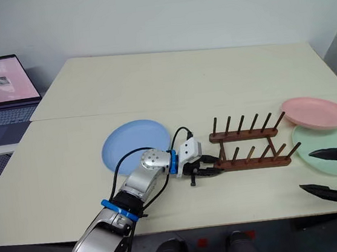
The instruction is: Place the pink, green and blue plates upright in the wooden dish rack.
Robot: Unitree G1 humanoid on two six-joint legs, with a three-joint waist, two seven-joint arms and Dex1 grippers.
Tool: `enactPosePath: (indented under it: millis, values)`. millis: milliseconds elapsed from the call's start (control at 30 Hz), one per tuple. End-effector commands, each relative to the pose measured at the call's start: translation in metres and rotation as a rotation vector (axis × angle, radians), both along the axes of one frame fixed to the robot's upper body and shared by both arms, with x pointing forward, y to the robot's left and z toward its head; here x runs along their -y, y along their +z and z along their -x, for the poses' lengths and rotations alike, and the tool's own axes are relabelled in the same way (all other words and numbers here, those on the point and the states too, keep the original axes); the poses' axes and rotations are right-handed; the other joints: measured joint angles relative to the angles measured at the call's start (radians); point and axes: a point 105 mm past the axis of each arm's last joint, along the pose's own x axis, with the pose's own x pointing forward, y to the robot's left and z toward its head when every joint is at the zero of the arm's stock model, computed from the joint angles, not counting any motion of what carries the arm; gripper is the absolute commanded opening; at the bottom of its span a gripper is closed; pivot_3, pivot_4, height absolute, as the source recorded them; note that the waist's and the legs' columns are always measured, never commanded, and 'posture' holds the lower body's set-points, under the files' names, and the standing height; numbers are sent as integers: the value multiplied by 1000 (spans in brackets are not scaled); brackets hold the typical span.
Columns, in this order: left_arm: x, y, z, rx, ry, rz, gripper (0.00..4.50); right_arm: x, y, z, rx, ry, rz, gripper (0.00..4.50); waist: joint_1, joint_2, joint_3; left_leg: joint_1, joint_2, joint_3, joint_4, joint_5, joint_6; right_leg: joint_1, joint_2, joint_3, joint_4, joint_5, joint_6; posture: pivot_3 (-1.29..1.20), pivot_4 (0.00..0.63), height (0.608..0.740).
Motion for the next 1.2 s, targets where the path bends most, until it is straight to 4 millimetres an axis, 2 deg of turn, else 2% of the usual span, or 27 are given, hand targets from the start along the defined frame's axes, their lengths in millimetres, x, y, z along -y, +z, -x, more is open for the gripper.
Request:
enactPosePath:
  millis: [33, 67, 133, 367, 500, 567, 667, 733, 833, 900, 1033, 1167, 1200]
  values:
    - [7, 10, -4, 54, -31, 17, 1036, -3, 7, 1, 41, 9, 20, 4500, 0, 0, 0, 0, 0, 0, 0, 0, 0, 0, 0, 0, 0, 0, 0, 0, 150, 740]
    - [8, 12, -4, 43, -38, 26, 1036, -3, 7, 0, 41, 7, 20, 4500, 0, 0, 0, 0, 0, 0, 0, 0, 0, 0, 0, 0, 0, 0, 0, 0, 150, 740]
    - [8, 15, -6, 51, -42, 32, 1784, -3, 6, 0, 40, 5, 21, 4500, 0, 0, 0, -1, 0, 0, 0, 0, 0, 0, 0, 0, -1, 0, 1, 0, 150, 740]
    - [-7, 20, -11, 61, -30, 41, 3861, -4, 4, -2, 39, 6, 20, 4500, -3, 0, 0, -2, 0, -1, 0, 0, 0, -1, 0, -2, 0, 1, 1, 0, 150, 740]
    - [-27, 29, -13, 75, 10, 38, 3861, -4, 2, -3, 38, 8, 26, 4500, -6, 0, 0, -2, 1, -1, 0, 0, 0, -1, 0, -2, 0, 1, 1, 0, 150, 740]
    - [-47, 35, -12, 97, 32, 27, 3861, -2, 0, -5, 40, 0, 40, 4500, -7, 0, 0, -2, 1, -1, 0, 0, 0, -1, 0, -2, 0, 1, 1, 0, 150, 740]
    - [-74, 41, -3, 91, 49, 3, 3279, 2, -7, -12, 54, -28, 92, 4500, -12, 0, 0, -2, 2, -1, 0, 0, 0, -1, 0, -2, 0, 1, 1, 0, 150, 740]
    - [-82, 39, 13, 66, 14, -31, 2688, 5, -14, -16, 49, -31, 130, 4500, -13, 0, 0, -2, 2, -1, 0, 0, 0, -1, 0, -2, 0, 1, 1, 0, 150, 740]
    - [-78, 33, 43, 19, -62, -68, 1774, 0, -22, -21, 42, -2, 144, 3905, -12, 1, 0, -2, 2, 0, 0, 0, 0, -1, -1, -1, 0, 0, 0, 0, 150, 740]
    - [-68, 27, 55, 10, -79, -72, 1074, -4, -29, -26, 35, 23, 165, 3144, -7, 1, 0, -2, 2, 0, 0, 0, 0, -1, -2, -1, 0, 0, 0, 0, 150, 740]
    - [-43, 16, 54, 15, -28, -54, 0, -7, -47, -36, 27, 60, 238, 1700, 1, 0, 0, -2, 0, 0, 3, 0, 0, 0, -2, -1, 1, -1, -2, 0, 150, 740]
    - [-21, -4, 45, 70, 27, -108, 0, -9, -65, -48, 15, 72, 262, 149, 0, 1, -1, -1, 0, 0, 3, 1, 1, 0, -1, 0, 1, -1, -2, 0, 150, 740]
    - [-16, -7, 40, 79, 55, -109, 0, -9, -69, -52, 16, 68, 267, 28, 0, 1, -1, -1, 0, 0, 2, 1, 1, 0, -1, 0, 1, -1, -2, 0, 150, 740]
